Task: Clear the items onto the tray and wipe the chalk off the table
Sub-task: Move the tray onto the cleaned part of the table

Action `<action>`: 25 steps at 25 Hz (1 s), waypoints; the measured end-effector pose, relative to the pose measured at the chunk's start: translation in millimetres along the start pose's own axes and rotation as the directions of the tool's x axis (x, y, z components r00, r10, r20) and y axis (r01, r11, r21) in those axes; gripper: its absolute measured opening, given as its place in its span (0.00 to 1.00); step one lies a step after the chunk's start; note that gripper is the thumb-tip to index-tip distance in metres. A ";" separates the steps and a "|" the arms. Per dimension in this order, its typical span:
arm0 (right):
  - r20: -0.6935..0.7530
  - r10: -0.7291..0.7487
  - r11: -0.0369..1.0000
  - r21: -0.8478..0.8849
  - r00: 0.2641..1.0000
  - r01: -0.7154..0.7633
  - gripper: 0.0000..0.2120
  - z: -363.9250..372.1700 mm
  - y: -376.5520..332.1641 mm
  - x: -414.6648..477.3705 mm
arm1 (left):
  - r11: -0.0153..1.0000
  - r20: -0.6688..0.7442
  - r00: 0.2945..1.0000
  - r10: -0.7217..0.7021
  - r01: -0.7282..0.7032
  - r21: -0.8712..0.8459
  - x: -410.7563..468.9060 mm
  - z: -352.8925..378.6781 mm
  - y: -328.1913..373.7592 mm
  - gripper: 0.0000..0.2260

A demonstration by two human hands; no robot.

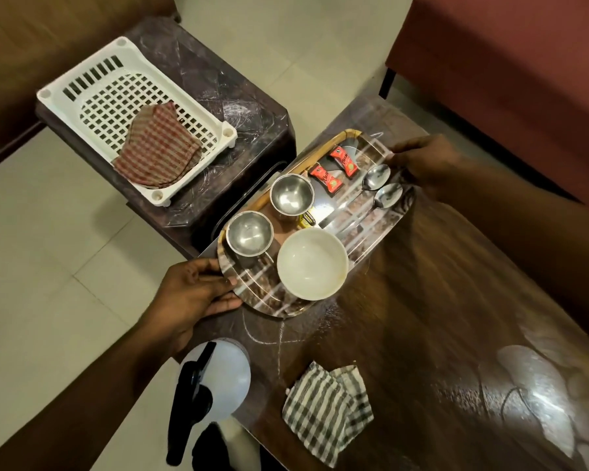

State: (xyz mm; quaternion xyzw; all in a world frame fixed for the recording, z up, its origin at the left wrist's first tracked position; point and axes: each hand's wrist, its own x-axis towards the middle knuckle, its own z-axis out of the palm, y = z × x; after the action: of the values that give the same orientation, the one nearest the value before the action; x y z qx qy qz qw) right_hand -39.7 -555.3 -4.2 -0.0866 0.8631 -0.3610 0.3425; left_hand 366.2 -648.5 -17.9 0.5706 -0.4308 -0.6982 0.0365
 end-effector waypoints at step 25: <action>-0.394 0.359 0.597 0.794 0.846 0.117 0.15 -227.1 39.6 -510.2 | 0.861 0.482 0.856 0.185 -0.378 0.341 -297.4 32.6 231.9 0.15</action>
State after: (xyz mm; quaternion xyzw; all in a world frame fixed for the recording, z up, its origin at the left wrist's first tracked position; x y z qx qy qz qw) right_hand 198.6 -196.1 353.1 0.2363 0.6735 -0.6893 0.1245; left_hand 340.0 -614.1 358.2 0.3236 -0.6496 -0.6832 -0.0805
